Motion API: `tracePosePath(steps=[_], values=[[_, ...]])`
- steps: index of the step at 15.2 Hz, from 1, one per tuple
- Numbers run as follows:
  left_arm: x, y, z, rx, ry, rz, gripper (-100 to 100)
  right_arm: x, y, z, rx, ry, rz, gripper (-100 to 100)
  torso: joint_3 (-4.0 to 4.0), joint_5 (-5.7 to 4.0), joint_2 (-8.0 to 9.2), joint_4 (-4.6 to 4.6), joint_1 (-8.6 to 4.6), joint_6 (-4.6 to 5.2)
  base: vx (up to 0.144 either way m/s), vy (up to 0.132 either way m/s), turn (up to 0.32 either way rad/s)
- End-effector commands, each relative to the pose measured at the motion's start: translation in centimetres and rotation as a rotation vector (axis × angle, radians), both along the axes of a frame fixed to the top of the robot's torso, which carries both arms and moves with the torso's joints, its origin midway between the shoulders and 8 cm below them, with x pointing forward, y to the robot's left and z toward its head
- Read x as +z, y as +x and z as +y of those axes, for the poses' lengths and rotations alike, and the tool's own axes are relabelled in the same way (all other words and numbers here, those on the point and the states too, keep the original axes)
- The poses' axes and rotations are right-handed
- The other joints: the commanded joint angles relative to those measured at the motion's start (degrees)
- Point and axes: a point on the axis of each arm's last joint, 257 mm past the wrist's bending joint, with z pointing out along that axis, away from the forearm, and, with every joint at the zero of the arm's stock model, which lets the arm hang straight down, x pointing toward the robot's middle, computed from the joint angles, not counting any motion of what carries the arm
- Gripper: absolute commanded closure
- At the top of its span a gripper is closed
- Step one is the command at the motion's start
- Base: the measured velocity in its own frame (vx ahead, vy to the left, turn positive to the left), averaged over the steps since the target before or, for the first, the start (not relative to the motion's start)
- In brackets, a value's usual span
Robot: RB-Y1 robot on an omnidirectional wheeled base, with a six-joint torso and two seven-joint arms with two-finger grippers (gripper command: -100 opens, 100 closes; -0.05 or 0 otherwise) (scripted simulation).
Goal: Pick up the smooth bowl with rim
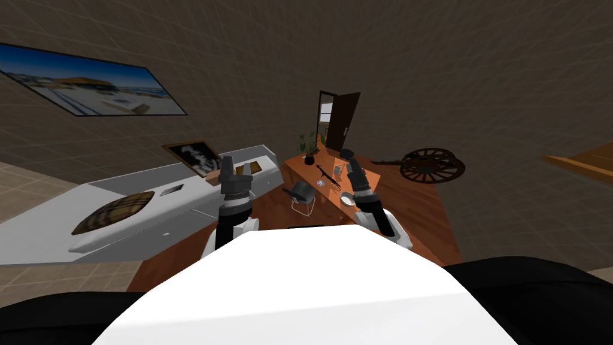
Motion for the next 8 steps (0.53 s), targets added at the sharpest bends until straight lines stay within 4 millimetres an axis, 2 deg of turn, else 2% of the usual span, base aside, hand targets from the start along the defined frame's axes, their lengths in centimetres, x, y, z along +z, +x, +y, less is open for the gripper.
tracePosePath(steps=[1, 2, 3, 4, 5, 6, 7, 8], values=[[0.0, 0.0, 0.0, 0.0, 0.0, 0.0, 0, -1.0, 0.6, 0.3, 0.0, -0.043, 0.029, -100, 0.0, 0.0, 0.0, 0.0, 0.0, 0.0, 0.003, -0.034, 0.129], [0.0, 0.0, 0.0, 0.0, 0.0, 0.0, 0, -2.3, 1.1, 0.7, 0.002, -0.097, 0.065, -100, 0.0, 0.0, 0.0, 0.0, 0.01, 0.01, -0.002, -0.04, 0.157], [0.0, 0.0, 0.0, 0.0, 0.0, 0.0, 0, -2.3, 1.1, 0.7, 0.002, -0.097, 0.065, -100, 0.0, 0.0, 0.0, 0.0, 0.0, 0.0, -0.005, -0.044, 0.143], [0.0, 0.0, 0.0, 0.0, 0.0, 0.0, 0, -3.7, 1.5, 1.2, 0.003, -0.152, 0.103, -100, 0.01, 0.0, 0.01, 0.0, -0.01, 0.01, 0.0, -0.052, 0.202], [0.0, 0.0, 0.0, 0.0, 0.0, 0.0, 0, -3.7, 1.5, 1.2, 0.004, -0.153, 0.103, -100, 0.0, 0.0, 0.0, 0.0, -0.04, -0.01, 0.0, -0.056, 0.152], [0.0, 0.0, 0.0, 0.0, 0.0, 0.0, 0, -5.3, 1.9, 1.5, 0.005, -0.21, 0.143, -100, 0.0, -0.01, 0.0, 0.0, -0.06, 0.01, -0.004, -0.056, 0.16], [0.0, 0.0, 0.0, 0.0, 0.0, 0.0, 0, -5.3, 1.9, 1.5, 0.005, -0.211, 0.143, -100, 0.0, -0.02, 0.01, 0.0, -0.07, 0.0, -0.004, -0.055, 0.152], [0.0, 0.0, 0.0, 0.0, 0.0, 0.0, 0, -7.1, 2.2, 1.9, 0.006, -0.27, 0.184, -100, 0.01, -0.02, 0.01, 0.0, -0.07, 0.01, -0.006, -0.052, 0.19]])
